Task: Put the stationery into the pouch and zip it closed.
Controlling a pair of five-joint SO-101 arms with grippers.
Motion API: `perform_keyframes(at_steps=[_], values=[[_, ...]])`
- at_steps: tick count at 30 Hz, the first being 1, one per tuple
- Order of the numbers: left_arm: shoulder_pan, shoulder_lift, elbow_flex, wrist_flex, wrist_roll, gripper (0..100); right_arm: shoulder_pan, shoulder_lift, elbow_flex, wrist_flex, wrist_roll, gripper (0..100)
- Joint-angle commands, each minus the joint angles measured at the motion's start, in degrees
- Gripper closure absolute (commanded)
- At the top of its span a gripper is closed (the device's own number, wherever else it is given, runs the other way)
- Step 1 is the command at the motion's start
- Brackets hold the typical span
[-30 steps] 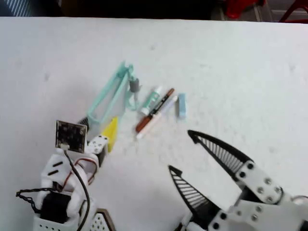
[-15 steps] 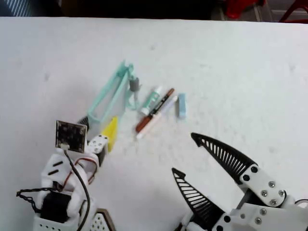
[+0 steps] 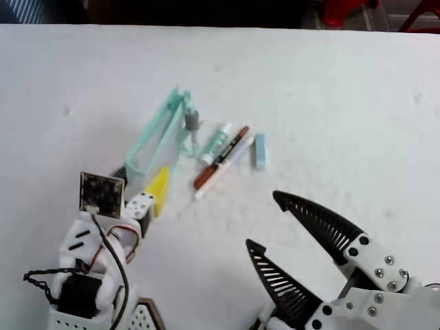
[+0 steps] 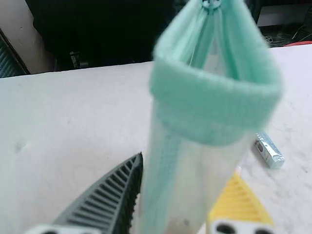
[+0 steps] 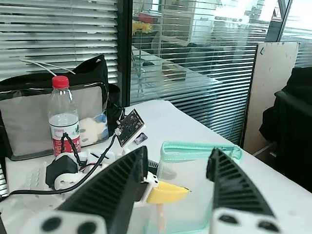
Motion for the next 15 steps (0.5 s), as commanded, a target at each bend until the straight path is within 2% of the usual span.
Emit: perform_keyframes(at_steps=[1, 9, 15], values=[[-0.48, -0.22, -0.53, -1.58, -0.53, 78, -0.40, 0.13, -1.41, 0.31, -0.70, 80.4], [-0.48, -0.22, -0.53, -1.67, -0.53, 78, -0.22, 0.13, 2.20, 0.04, -2.64, 80.5], [-0.48, -0.22, -0.53, -1.67, -0.53, 78, 0.04, 0.13, 9.23, -2.07, 8.97, 80.5]])
